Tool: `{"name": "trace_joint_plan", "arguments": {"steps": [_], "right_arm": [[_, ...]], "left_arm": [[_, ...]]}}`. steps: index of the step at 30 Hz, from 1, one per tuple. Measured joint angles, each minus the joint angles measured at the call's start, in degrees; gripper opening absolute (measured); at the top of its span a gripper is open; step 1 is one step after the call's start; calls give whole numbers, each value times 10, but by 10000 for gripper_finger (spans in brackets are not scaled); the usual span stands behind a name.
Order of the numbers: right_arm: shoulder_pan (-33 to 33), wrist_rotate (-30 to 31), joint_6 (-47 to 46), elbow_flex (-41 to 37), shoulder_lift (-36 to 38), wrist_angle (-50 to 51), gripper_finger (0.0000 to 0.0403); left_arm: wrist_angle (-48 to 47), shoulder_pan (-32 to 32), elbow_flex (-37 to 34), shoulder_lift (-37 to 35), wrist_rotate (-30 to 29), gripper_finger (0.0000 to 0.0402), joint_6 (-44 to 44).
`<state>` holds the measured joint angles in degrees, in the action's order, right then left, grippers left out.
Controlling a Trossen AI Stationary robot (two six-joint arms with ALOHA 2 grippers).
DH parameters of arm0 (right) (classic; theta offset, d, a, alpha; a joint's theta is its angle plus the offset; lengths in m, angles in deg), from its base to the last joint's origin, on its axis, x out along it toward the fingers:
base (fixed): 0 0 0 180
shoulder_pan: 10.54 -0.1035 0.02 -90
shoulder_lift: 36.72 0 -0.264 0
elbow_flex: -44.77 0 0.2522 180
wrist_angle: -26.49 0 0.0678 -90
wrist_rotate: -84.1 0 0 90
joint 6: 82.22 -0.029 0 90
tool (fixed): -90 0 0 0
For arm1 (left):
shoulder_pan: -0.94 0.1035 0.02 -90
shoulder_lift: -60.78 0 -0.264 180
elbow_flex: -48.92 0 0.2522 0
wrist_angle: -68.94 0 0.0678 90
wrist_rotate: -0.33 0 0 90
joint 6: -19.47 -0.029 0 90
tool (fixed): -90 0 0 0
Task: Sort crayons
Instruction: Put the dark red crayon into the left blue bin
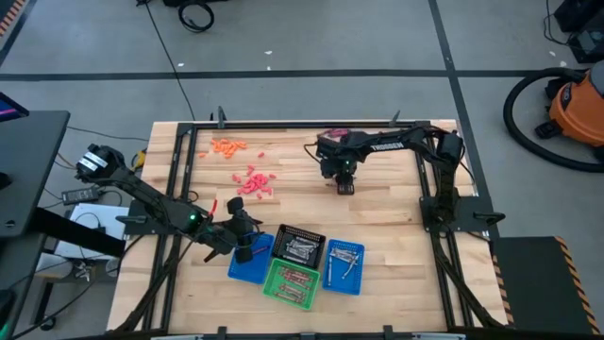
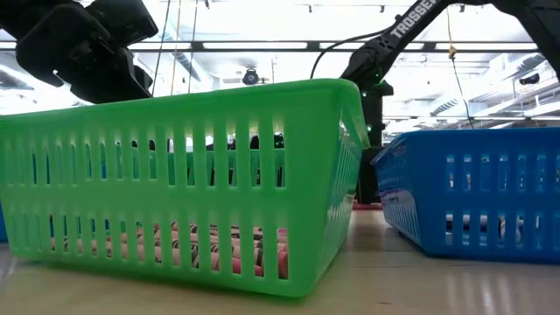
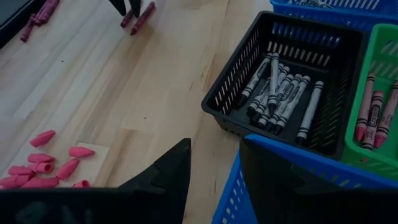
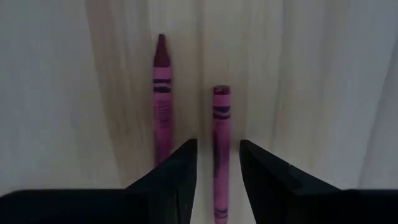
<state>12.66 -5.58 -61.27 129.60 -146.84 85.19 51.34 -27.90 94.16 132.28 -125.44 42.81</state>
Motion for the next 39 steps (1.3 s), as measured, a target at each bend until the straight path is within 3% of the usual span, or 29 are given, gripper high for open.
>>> {"name": "trace_joint_plan", "arguments": {"steps": [10,20,30,39], "right_arm": [[14,-29,5,-22,4,-20,118],[19,-27,7,-23,3,-19,10],[1,1,1,-5,6,-3,15],[-29,-12,-24,0,62,-11,16]], "left_arm": [[1,0,0,0,0,149,-1],[2,0,0,0,0,149,1],[2,0,0,0,0,149,6],[2,0,0,0,0,149,0]]}}
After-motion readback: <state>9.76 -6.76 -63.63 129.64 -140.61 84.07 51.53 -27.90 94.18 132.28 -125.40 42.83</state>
